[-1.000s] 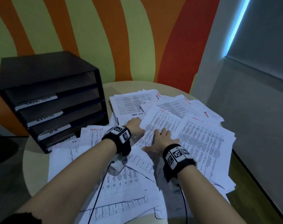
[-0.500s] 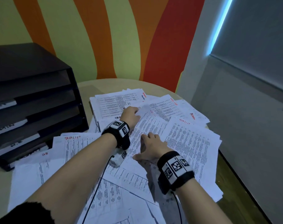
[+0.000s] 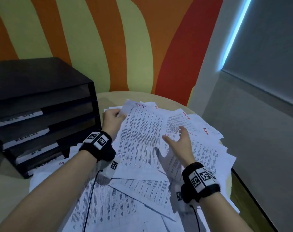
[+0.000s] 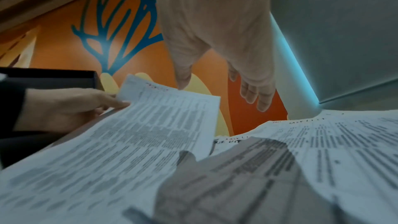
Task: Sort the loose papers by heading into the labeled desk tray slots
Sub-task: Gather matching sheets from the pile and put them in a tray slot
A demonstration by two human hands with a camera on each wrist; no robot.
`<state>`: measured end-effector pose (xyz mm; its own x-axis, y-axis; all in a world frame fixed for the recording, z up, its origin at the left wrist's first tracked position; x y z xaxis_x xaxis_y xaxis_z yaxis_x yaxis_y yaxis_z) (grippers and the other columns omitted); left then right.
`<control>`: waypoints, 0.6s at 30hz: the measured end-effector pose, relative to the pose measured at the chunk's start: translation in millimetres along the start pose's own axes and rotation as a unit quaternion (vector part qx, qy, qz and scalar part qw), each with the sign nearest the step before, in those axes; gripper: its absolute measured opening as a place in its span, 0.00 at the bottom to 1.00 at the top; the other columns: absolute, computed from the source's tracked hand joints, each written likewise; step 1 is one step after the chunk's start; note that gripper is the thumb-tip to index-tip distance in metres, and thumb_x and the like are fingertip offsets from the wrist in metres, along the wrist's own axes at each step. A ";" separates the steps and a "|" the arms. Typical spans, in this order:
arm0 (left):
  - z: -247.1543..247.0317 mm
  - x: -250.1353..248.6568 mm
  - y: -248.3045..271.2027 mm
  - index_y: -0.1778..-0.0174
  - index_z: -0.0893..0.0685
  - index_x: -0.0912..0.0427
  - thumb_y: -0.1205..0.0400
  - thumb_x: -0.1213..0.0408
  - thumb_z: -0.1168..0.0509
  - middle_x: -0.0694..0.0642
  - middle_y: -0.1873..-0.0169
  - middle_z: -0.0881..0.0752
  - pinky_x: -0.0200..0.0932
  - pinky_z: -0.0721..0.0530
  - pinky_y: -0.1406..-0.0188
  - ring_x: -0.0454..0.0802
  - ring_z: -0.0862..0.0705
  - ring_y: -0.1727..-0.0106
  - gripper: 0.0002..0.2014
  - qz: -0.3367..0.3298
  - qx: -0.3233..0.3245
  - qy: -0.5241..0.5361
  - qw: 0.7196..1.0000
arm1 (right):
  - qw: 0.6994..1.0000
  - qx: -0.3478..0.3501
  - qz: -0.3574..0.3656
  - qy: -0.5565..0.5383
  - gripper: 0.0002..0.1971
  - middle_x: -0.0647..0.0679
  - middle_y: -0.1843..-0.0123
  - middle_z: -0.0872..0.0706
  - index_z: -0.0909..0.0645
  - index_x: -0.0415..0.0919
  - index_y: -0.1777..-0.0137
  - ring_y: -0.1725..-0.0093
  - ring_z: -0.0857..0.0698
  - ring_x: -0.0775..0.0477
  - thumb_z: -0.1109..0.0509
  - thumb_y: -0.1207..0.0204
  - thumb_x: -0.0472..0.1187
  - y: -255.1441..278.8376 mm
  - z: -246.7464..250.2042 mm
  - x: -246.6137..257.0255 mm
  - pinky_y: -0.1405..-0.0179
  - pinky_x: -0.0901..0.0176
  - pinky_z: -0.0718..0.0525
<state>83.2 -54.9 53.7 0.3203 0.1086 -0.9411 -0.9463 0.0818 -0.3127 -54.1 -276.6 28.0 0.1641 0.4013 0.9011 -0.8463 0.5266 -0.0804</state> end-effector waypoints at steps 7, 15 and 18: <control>58.1 -15.7 -0.6 0.61 0.17 0.58 0.24 0.57 0.26 0.57 0.63 0.17 0.49 0.21 0.58 0.53 0.20 0.62 0.10 0.006 -0.023 0.063 0.998 | 0.980 0.046 -0.056 -0.187 0.48 0.44 0.21 0.32 0.46 0.49 0.17 0.24 0.29 0.43 0.20 0.31 0.52 5.4 -22.1 36.3 0.30 0.47 0.26; 60.8 -33.0 1.6 0.59 0.17 0.68 0.16 0.44 0.39 0.63 0.64 0.16 0.47 0.18 0.61 0.55 0.17 0.64 0.26 0.077 -0.021 0.092 0.993 | 0.962 0.064 -0.056 -0.260 0.09 0.37 0.52 0.09 0.14 0.34 0.49 0.51 0.10 0.37 0.25 0.29 0.29 -6.6 -20.8 72.3 0.45 0.41 0.12; 47.7 -22.1 6.7 0.58 0.16 0.65 0.12 0.60 0.40 0.60 0.64 0.14 0.42 0.17 0.70 0.48 0.15 0.68 0.14 0.133 0.019 0.061 0.989 | 0.954 -0.014 -0.048 -0.295 0.10 0.41 0.58 0.08 0.14 0.32 0.48 0.58 0.09 0.42 0.25 0.29 0.27 -18.7 21.5 62.1 0.56 0.51 0.12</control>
<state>71.8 -9.5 78.5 0.0513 0.0105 -0.9986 -0.9934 0.1036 -0.0499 -38.9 -277.6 94.6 -0.0803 -0.1373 0.9873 -0.8259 0.5637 0.0112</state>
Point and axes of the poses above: each hand's wrist, its own y-axis away from the middle knuckle, its own z-axis out of the back of the hand, x = y × z, the point moved 3 cm from there along -y, towards the middle knuckle
